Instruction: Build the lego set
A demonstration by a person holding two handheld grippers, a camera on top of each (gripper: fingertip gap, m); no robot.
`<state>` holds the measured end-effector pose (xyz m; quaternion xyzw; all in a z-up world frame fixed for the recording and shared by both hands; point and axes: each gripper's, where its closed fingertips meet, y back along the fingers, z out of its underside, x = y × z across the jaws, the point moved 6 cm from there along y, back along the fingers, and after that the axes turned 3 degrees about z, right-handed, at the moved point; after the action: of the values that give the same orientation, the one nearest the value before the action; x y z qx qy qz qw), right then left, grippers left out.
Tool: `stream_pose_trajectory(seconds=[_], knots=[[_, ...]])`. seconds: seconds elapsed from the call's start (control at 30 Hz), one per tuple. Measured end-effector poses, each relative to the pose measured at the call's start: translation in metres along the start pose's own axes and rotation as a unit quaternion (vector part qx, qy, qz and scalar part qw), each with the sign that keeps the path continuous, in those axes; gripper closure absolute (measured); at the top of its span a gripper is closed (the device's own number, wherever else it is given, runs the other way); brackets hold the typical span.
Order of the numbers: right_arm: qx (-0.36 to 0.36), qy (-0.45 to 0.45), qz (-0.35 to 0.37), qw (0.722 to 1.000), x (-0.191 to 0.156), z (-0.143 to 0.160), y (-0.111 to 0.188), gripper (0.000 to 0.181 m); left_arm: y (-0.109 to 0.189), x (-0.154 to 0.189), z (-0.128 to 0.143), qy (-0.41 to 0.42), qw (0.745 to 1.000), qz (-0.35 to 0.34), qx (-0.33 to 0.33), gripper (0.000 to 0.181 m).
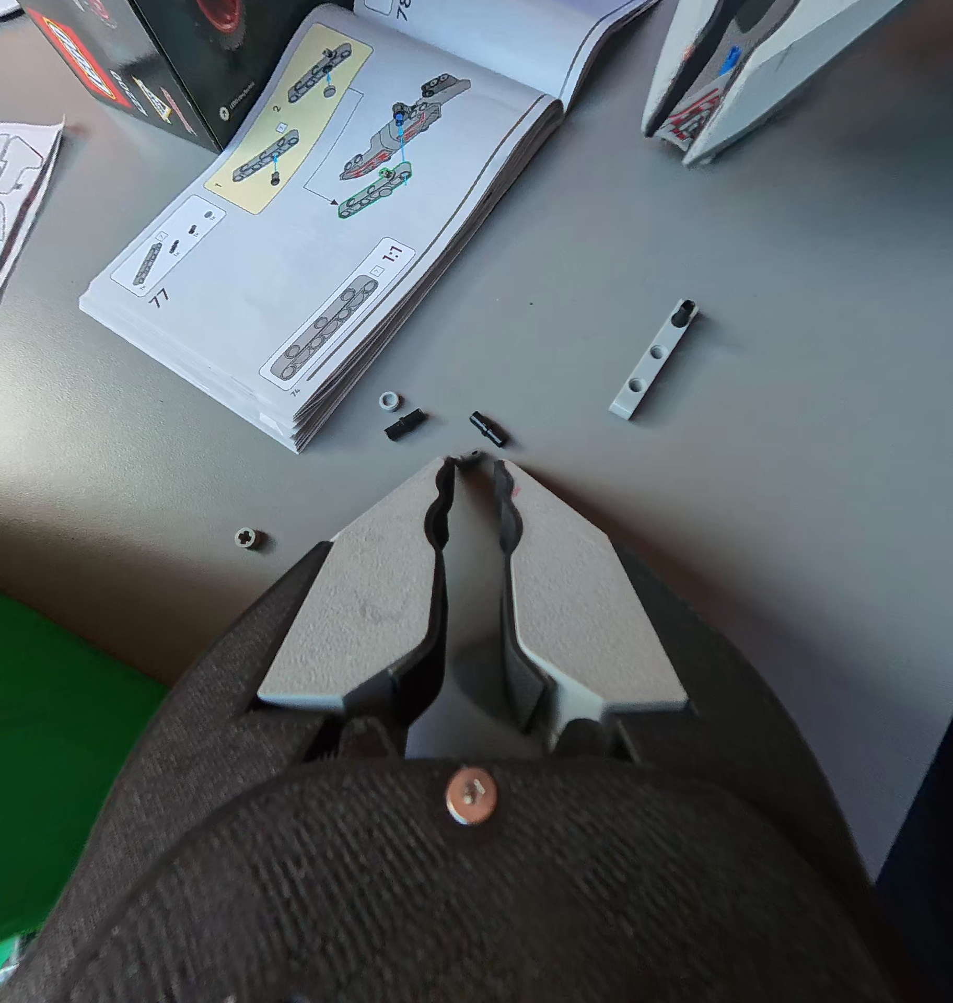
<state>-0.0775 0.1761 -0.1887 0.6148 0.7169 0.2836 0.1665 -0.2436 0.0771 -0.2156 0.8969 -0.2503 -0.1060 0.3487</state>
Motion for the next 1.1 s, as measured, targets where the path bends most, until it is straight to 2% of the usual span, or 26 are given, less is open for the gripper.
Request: stream_pose_trajectory(seconds=[0.53, 1.1], knots=[[0.047, -0.015, 0.028, 0.998, 0.017, -0.001, 0.006, 0.171, 0.006, -0.002, -0.003, 0.009, 0.999, 0.009, 0.030, 0.169], [0.055, 0.004, 0.045, 0.997, 0.014, -0.007, 0.013, 0.171, 0.007, -0.004, -0.003, 0.010, 0.999, -0.010, 0.034, 0.161]])
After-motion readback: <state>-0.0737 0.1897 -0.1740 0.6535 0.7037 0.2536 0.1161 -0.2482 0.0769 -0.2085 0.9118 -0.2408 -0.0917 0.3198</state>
